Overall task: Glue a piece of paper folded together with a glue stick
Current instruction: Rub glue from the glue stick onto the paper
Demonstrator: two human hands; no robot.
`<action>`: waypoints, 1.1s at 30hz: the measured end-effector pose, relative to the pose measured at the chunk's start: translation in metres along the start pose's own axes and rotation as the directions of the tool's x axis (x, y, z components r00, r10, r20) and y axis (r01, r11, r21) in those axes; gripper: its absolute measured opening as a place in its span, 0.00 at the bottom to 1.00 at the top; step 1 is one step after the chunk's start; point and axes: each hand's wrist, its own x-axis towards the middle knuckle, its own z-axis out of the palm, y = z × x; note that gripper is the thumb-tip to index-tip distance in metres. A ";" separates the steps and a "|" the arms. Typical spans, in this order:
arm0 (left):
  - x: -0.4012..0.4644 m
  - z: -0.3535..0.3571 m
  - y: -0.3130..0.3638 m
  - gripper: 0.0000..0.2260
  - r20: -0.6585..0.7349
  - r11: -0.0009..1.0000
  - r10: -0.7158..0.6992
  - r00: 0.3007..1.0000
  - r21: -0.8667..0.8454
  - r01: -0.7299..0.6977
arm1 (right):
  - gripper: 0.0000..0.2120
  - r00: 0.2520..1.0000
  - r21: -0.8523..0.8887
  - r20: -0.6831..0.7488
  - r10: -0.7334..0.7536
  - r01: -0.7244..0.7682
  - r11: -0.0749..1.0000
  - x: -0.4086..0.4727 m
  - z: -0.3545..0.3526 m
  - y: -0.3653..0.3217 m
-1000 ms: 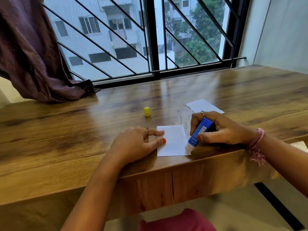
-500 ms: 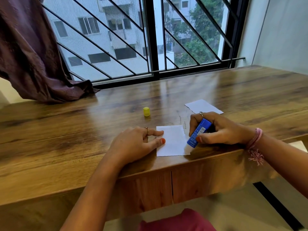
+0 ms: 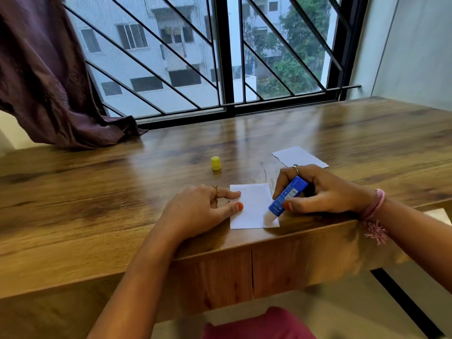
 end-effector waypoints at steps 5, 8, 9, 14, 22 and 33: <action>0.001 0.000 -0.001 0.15 0.002 1.000 0.004 1.000 -0.015 -0.004 | 0.04 1.000 0.005 -0.025 0.002 -0.002 1.000 0.000 0.000 0.000; 0.001 0.000 0.000 0.15 0.008 1.000 -0.002 1.000 -0.023 0.002 | 0.05 1.000 0.009 0.016 -0.005 0.005 1.000 0.000 0.000 0.000; 0.001 0.000 0.000 0.15 0.010 1.000 -0.003 1.000 -0.029 0.003 | 0.05 1.000 0.014 0.020 -0.005 0.005 1.000 -0.001 -0.001 0.001; 0.002 -0.001 0.000 0.15 0.008 0.998 -0.025 1.000 -0.063 0.025 | 0.06 1.000 -0.003 0.005 -0.028 0.028 1.000 0.000 -0.001 0.003; -0.007 0.005 0.012 0.16 -0.061 0.993 -0.114 0.992 -0.025 0.112 | 0.04 0.900 0.325 -0.430 0.063 0.089 0.942 0.004 -0.007 0.008; -0.011 0.037 0.048 0.16 -0.404 0.955 -0.278 0.871 -0.023 0.295 | 0.04 0.791 0.336 -0.564 0.236 -0.041 0.941 0.006 -0.011 0.012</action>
